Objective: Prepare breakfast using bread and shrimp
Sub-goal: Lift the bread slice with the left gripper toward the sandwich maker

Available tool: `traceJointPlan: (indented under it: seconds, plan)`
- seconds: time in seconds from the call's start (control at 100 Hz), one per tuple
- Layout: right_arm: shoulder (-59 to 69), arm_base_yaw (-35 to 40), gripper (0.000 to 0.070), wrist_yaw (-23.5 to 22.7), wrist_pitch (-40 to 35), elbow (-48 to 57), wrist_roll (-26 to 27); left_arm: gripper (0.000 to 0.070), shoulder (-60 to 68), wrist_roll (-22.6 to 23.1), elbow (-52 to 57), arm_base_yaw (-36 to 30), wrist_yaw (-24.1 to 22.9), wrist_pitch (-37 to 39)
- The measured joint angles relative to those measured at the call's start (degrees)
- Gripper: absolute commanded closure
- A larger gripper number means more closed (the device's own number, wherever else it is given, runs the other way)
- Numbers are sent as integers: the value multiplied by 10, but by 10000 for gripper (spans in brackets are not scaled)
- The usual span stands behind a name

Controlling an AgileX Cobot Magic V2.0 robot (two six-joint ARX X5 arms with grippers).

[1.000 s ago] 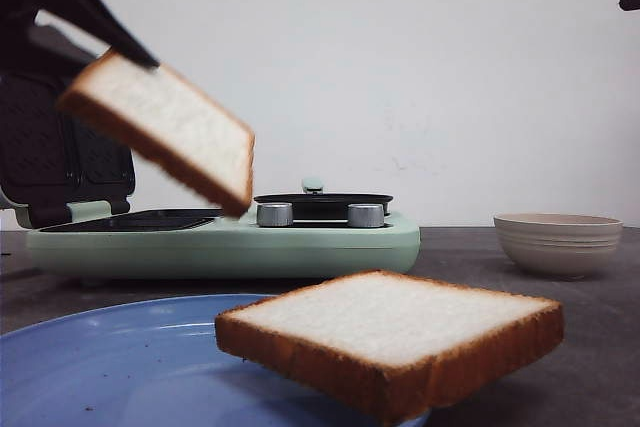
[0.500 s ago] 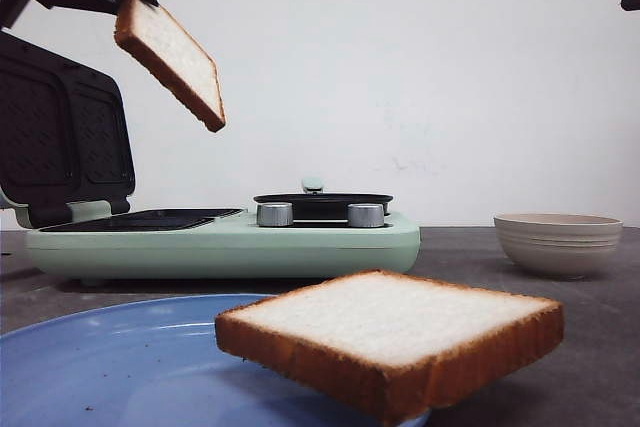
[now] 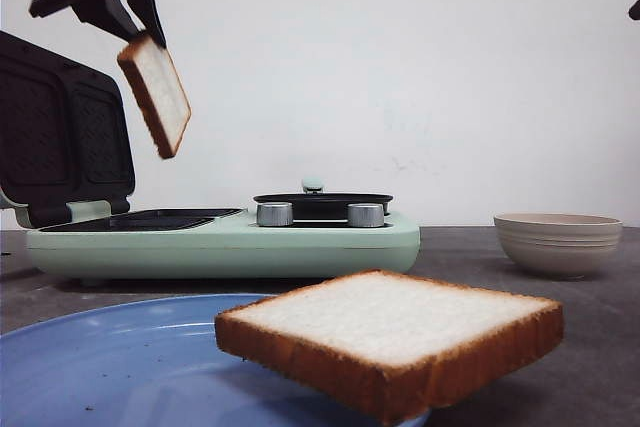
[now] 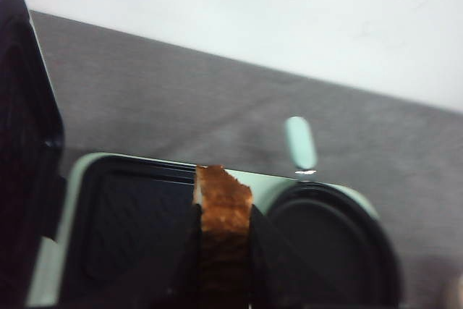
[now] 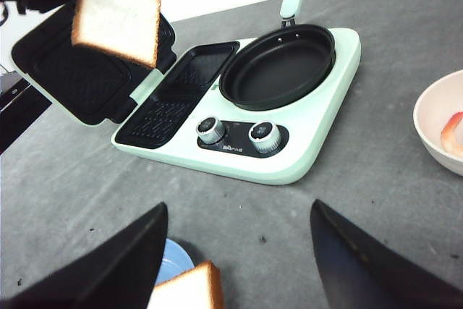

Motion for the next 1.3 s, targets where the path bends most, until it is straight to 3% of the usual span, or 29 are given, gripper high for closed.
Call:
traceJointPlan:
  seconds: [0.18,0.43,0.57,0.87,1.06,1.3]
  plan:
    - [0,0,313,0,-9,0,0,697,57,71,52,-21,-70,-19]
    - [0,0,313,0,-22,0,0,697,89,184,63,-51,-170,16]
    - [0,0,313,5,-29,0,0,697,111,223,63,-58,-208,29]
    - [0,0,313,16,-43,0,0,697,144,253,63,-60,-233,42]
    - [0,0,313,22,-48,0,0,697,151,294,63,-60,-260,57]
    - [0,0,313,28,-49,0,0,697,162,321,63,-60,-262,74]
